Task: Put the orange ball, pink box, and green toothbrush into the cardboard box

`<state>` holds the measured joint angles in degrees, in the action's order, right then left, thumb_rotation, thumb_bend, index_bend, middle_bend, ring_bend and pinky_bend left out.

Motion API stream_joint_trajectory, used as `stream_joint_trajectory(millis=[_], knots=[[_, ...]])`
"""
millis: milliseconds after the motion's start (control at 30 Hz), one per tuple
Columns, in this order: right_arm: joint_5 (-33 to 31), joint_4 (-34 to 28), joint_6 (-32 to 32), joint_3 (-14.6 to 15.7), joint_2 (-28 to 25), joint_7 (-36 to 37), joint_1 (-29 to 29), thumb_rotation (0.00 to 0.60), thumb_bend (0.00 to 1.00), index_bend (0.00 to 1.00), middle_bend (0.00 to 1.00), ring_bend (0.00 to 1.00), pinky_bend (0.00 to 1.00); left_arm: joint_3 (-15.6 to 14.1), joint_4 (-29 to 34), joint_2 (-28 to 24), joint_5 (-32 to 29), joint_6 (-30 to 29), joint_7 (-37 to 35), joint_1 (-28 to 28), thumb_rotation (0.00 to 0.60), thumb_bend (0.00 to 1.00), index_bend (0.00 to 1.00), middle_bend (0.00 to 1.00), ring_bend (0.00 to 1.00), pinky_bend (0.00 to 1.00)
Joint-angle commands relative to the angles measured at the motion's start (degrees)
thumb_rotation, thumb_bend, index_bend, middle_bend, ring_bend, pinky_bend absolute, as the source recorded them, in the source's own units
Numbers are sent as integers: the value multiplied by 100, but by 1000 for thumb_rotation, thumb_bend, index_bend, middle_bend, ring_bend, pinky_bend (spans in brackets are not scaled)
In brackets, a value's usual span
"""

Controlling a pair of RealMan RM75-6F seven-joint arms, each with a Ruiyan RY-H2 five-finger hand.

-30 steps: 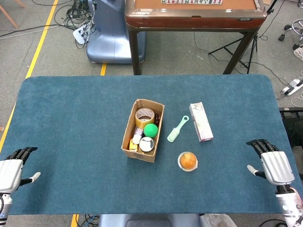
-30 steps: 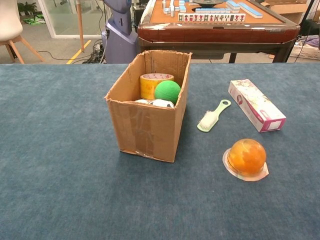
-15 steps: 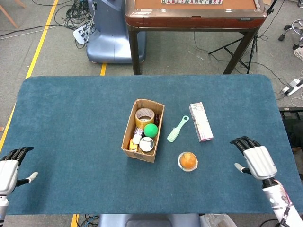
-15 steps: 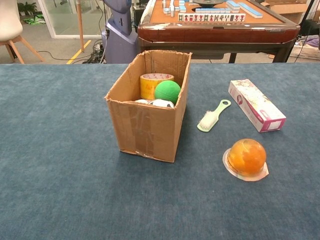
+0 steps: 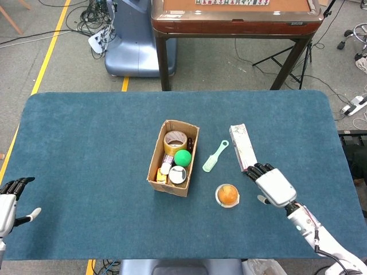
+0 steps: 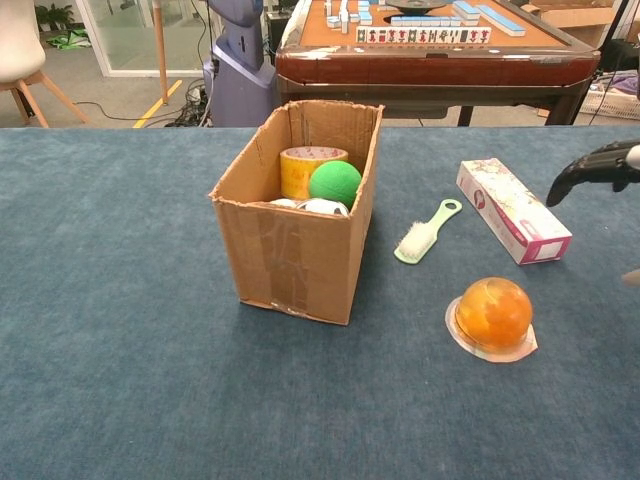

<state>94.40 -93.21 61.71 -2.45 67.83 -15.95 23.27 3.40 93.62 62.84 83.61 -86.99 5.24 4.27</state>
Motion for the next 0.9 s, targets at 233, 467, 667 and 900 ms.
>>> stream_joint_trajectory(millis=[233,467,667,900], knots=[[-56,-24,-652,98,221,-290,467,600,0,285,241,203,317,32,42,-51,-48,-30,-27,-31,600,112,240,278,257,416],[-200,126,-906,134,467,-409,659,600,0,286,241,203,317,44,58,-81,-80,-24,-36,-44,600,112,248,278,257,415],[-344,267,-1085,149,660,-473,804,600,0,285,241,203,317,61,87,-109,-104,-45,-44,-62,600,112,249,278,257,416],[-483,415,-1250,154,866,-463,973,600,0,285,241,202,317,78,107,-143,-127,-61,-76,-82,600,112,251,278,257,416]])
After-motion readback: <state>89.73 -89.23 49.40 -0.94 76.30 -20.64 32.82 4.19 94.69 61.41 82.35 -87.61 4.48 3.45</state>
